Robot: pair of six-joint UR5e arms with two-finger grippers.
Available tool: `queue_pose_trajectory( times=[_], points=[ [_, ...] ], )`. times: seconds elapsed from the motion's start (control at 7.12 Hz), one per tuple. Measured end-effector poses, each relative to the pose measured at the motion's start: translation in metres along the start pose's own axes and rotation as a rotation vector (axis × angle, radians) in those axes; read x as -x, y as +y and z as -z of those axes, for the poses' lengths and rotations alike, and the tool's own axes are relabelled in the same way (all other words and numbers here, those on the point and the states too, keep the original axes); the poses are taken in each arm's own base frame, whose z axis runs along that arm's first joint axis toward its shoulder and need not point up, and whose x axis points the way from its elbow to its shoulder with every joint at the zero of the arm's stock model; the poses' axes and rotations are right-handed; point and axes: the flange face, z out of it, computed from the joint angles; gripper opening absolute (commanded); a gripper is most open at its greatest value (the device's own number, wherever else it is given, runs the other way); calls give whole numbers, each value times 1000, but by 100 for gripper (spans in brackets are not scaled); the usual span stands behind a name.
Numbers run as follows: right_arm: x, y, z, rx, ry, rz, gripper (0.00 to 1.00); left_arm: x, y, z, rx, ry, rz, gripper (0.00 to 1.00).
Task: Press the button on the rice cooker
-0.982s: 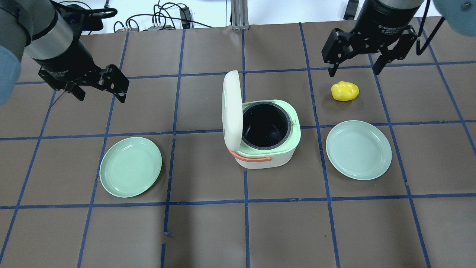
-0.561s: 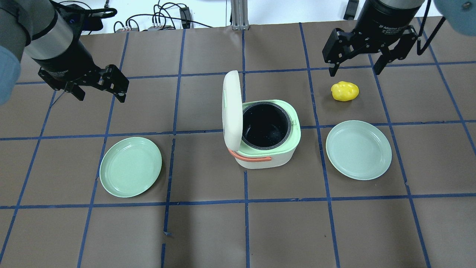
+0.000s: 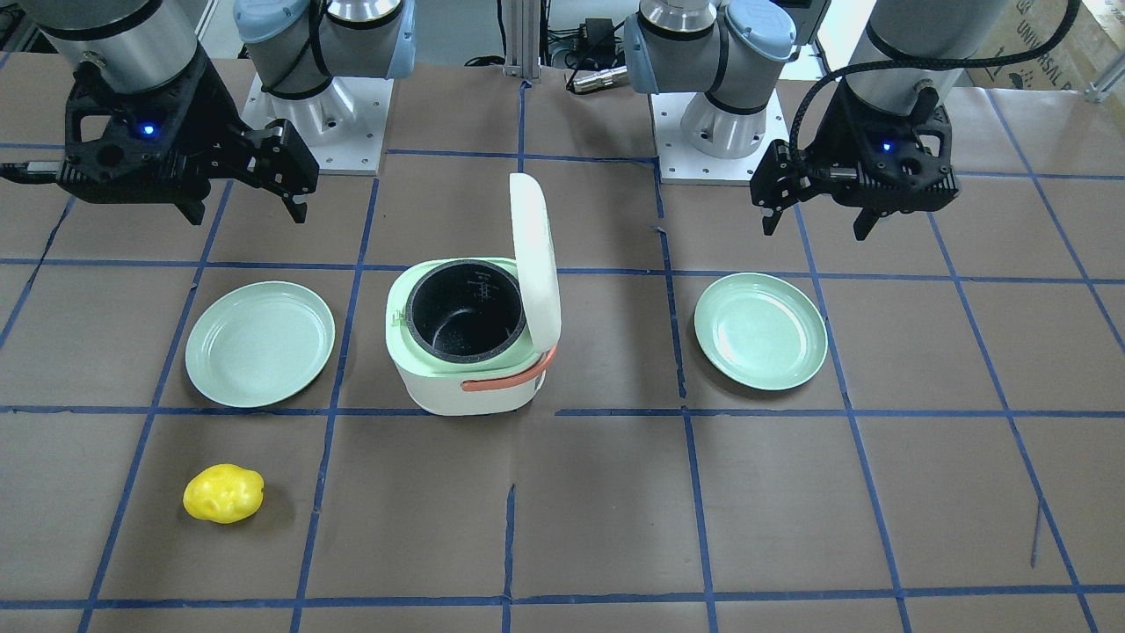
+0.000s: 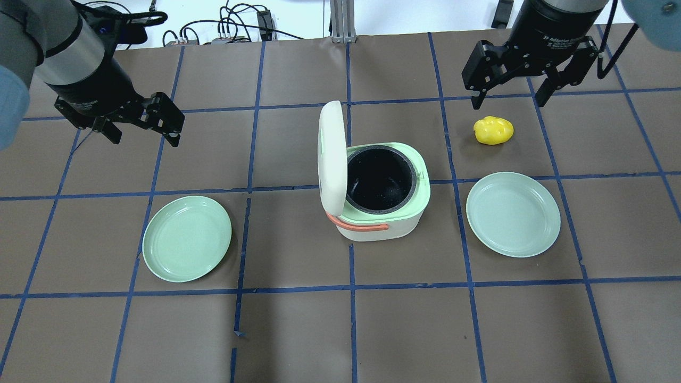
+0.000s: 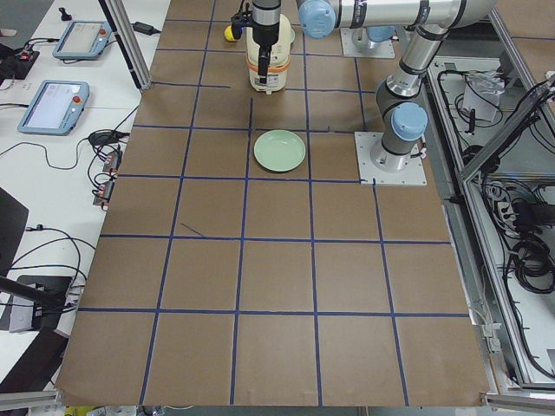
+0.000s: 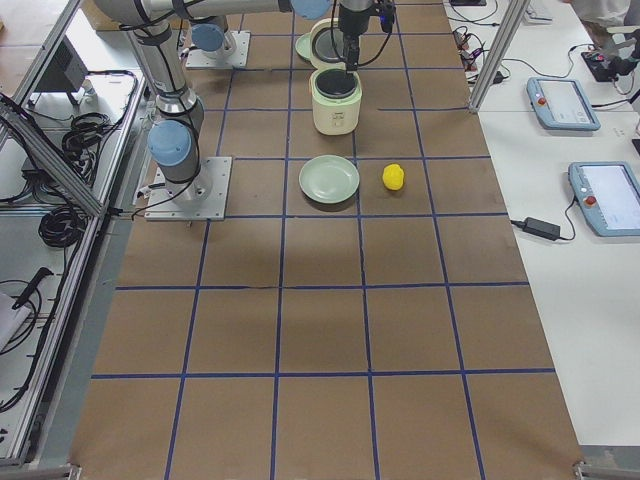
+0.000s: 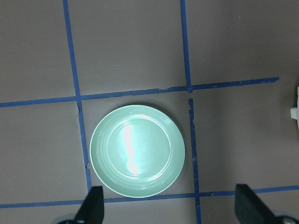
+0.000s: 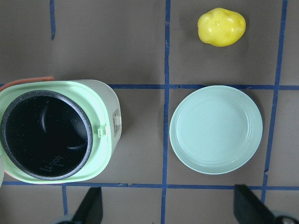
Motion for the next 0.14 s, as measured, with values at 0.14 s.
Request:
queue_pose_trajectory(
  times=[0.14],
  points=[
    [0,0,0,1,0,0,100,0,0,0,0,0,0,100]
  ],
)
